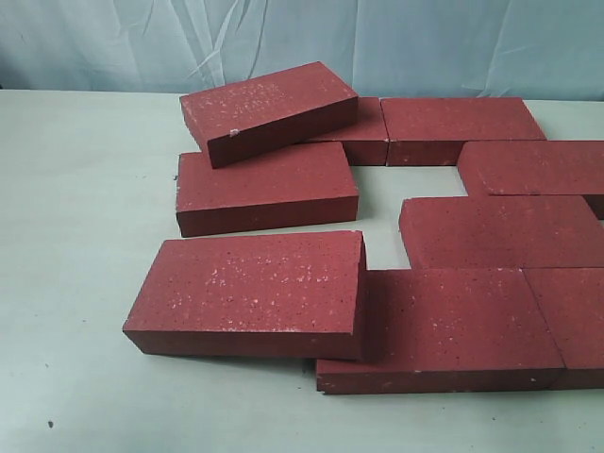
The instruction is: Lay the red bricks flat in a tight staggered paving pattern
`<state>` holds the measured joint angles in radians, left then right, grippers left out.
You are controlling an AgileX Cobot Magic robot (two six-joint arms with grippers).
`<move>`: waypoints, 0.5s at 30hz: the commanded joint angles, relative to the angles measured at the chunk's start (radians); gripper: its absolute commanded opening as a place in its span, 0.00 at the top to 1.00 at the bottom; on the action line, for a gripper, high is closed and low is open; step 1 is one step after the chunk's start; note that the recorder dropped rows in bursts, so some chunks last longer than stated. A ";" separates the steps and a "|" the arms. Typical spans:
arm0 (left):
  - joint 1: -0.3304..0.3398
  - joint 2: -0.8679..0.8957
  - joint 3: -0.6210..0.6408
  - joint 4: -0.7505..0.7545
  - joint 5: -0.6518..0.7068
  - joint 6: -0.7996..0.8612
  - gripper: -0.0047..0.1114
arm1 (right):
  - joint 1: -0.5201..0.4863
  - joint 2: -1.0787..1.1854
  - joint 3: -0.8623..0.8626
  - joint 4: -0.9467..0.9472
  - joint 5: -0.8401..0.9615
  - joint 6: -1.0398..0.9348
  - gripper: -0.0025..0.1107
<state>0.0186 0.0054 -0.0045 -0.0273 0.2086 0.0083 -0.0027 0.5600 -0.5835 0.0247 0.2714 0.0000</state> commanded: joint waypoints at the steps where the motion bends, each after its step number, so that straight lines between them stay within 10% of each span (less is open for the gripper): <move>1: 0.001 -0.005 0.004 0.002 -0.005 -0.001 0.96 | 0.004 0.173 -0.099 0.026 0.098 0.000 0.98; 15: 0.001 -0.005 0.004 0.002 -0.005 -0.001 0.96 | 0.004 0.609 -0.390 0.203 0.265 -0.096 0.98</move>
<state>0.0186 0.0054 -0.0045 -0.0273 0.2086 0.0083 -0.0027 1.1299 -0.9460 0.1934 0.5219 -0.0695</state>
